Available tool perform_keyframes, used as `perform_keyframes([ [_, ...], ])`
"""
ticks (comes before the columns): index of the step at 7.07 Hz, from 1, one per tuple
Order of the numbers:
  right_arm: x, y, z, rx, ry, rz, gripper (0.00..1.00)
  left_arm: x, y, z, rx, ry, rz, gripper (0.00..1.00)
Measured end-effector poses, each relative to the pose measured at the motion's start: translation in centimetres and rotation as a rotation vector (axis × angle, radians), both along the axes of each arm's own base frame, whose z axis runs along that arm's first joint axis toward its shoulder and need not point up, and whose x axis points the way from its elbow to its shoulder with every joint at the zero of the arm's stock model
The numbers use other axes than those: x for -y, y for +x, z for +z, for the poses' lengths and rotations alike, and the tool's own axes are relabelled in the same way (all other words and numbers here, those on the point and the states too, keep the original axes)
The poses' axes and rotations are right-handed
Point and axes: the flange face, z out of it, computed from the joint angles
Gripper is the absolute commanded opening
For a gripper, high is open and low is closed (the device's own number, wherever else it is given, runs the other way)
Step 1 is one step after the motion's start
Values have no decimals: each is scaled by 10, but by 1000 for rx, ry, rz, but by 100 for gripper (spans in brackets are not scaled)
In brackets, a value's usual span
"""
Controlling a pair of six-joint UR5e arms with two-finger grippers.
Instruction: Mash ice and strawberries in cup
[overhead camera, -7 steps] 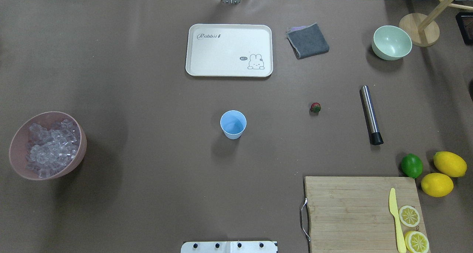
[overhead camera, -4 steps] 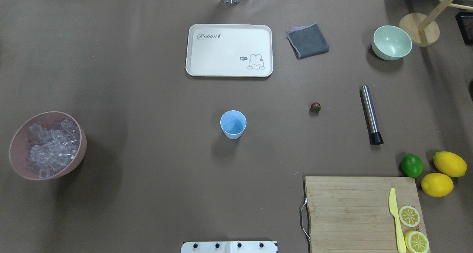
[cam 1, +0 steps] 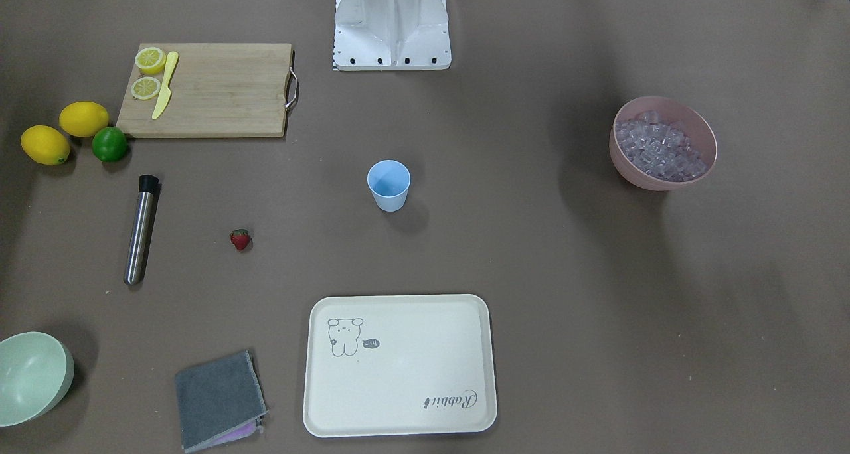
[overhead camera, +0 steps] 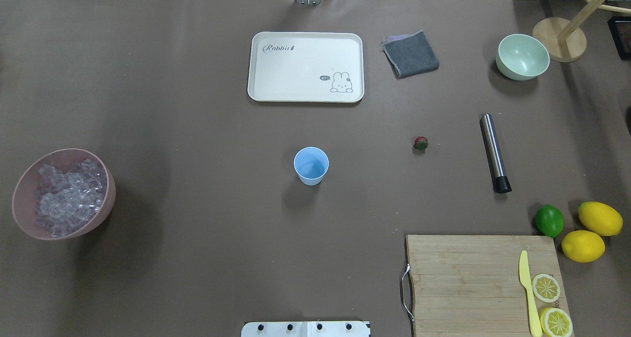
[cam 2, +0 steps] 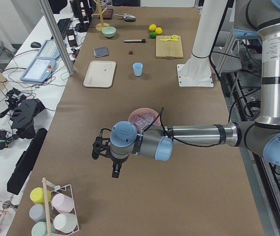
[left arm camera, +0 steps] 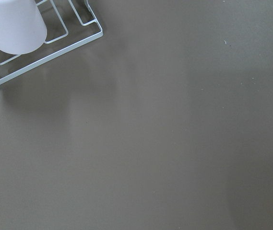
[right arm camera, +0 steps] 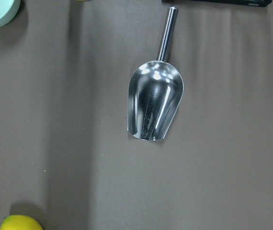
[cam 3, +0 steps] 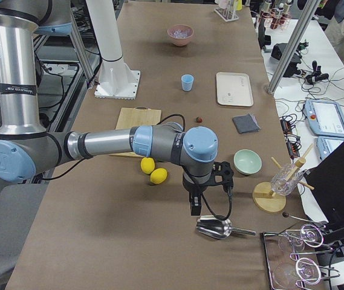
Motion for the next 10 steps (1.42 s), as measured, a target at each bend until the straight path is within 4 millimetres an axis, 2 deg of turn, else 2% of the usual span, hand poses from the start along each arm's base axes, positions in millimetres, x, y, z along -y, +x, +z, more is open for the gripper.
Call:
perform_keyframes([
  [1, 0, 0, 0, 0, 0, 0, 100, 6, 13, -18, -7, 2, 1, 98],
  [2, -1, 0, 0, 0, 0, 0, 100, 13, 34, -38, -19, -3, 7, 98],
  [4, -1, 0, -2, 0, 3, 1, 100, 26, 87, -80, -52, -27, 22, 98],
  [5, -1, 0, -4, 0, 6, 1, 100, 26, 114, -98, -76, -45, 19, 98],
  [9, 2, -1, -9, -1, 16, 0, 100, 2, 221, -149, -170, -153, -56, 98],
  [10, 3, -1, -10, -2, 18, -1, 100, -10, 240, -157, -180, -166, -59, 98],
])
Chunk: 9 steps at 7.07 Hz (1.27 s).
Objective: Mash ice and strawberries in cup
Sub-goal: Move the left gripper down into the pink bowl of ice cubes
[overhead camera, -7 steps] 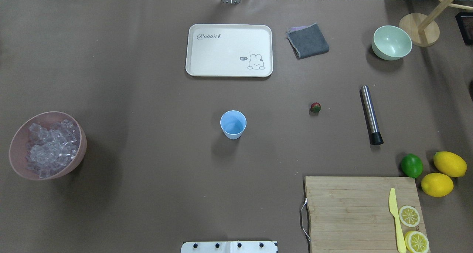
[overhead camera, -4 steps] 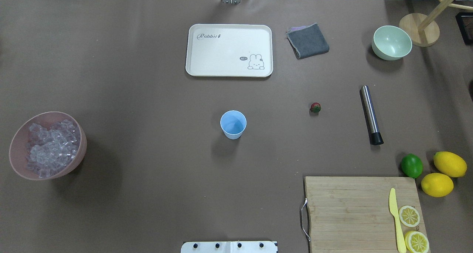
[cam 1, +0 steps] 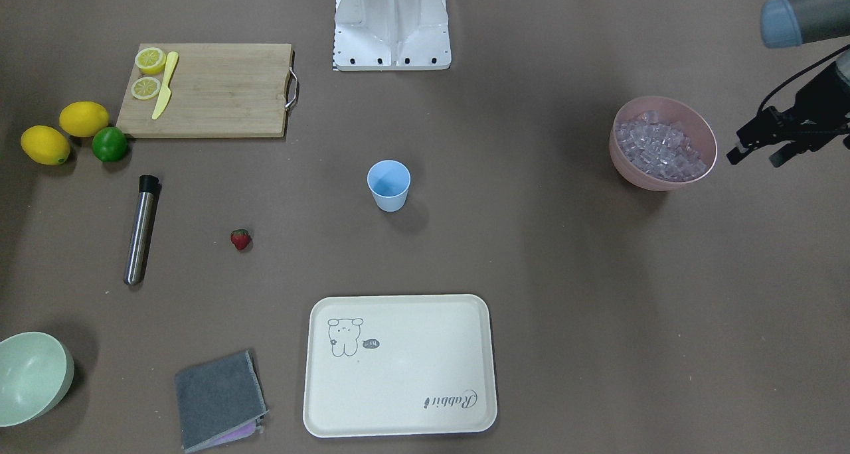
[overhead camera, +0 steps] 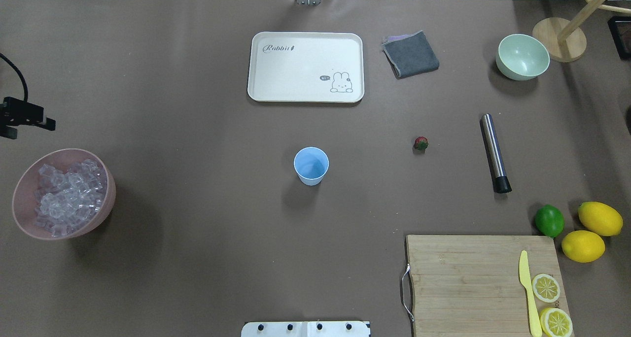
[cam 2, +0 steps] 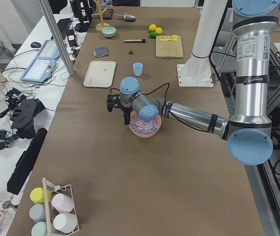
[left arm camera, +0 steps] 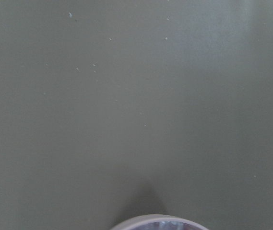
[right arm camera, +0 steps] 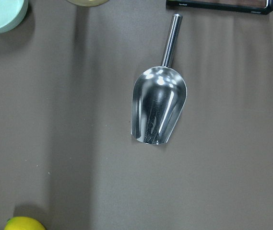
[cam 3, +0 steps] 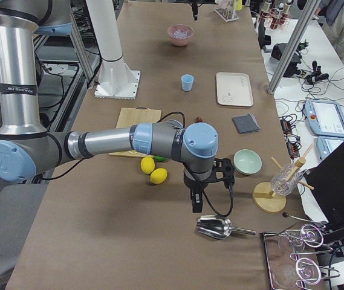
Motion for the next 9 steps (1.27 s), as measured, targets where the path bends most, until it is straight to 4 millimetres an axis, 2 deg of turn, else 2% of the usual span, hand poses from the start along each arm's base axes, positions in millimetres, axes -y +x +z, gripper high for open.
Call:
perform_keyframes([
  [4, 2, 0, -2, -1, 0, 3, 100, -61, 49, 34, 1, 97, 87, 98],
  [8, -2, -1, 3, 0, -9, 4, 100, -71, 56, 52, 35, 157, 134, 96],
  [9, -2, -1, 3, 1, -10, 4, 100, -73, 55, 55, 38, 162, 139, 92],
])
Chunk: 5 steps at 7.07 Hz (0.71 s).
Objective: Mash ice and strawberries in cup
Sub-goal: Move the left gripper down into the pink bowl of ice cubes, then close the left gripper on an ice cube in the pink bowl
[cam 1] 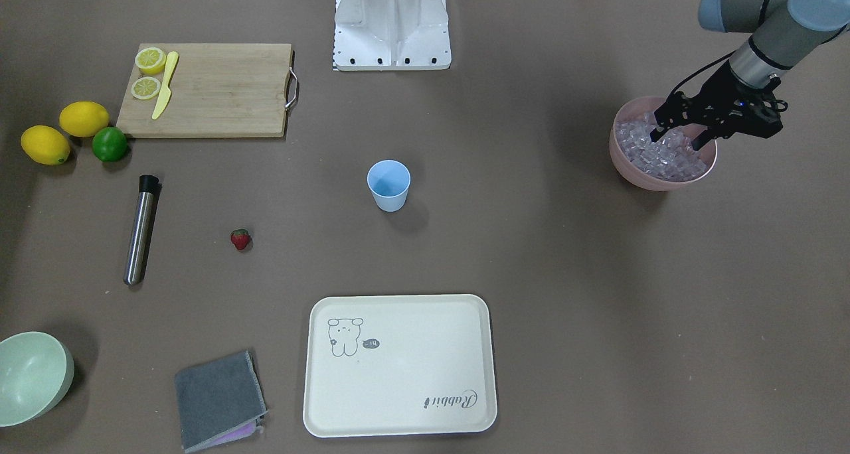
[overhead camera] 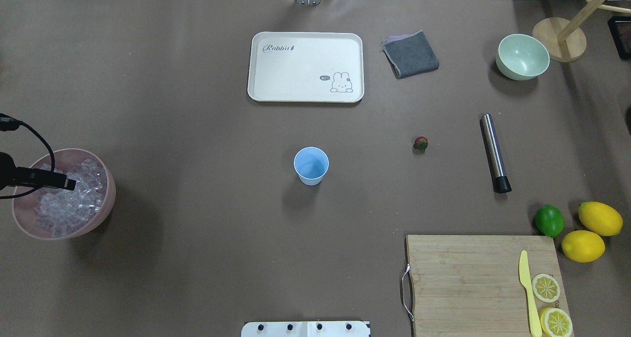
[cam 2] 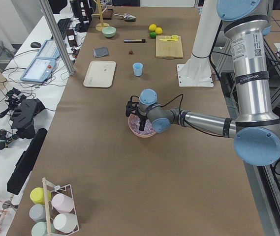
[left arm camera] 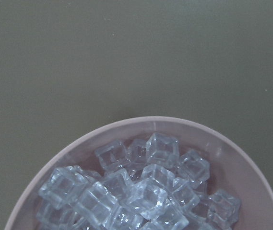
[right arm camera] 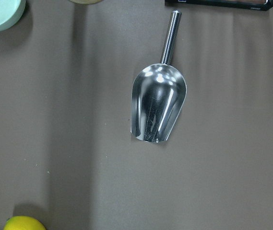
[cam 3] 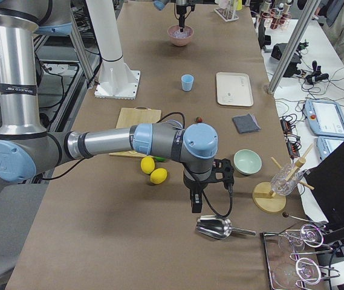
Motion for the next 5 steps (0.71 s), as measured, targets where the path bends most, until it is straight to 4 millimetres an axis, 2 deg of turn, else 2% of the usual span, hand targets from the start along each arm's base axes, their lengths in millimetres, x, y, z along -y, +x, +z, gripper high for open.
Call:
perform_keyframes([
  [3, 0, 0, 0, -1, -1, 0, 100, -7, -6, 15, -10, 12, 1, 79],
  [4, 0, 0, 0, -1, -1, 0, 100, -7, -6, 16, -12, 12, 0, 67],
  [5, 0, 0, 0, -1, 0, 0, 100, -7, -6, 16, -12, 12, 0, 60],
])
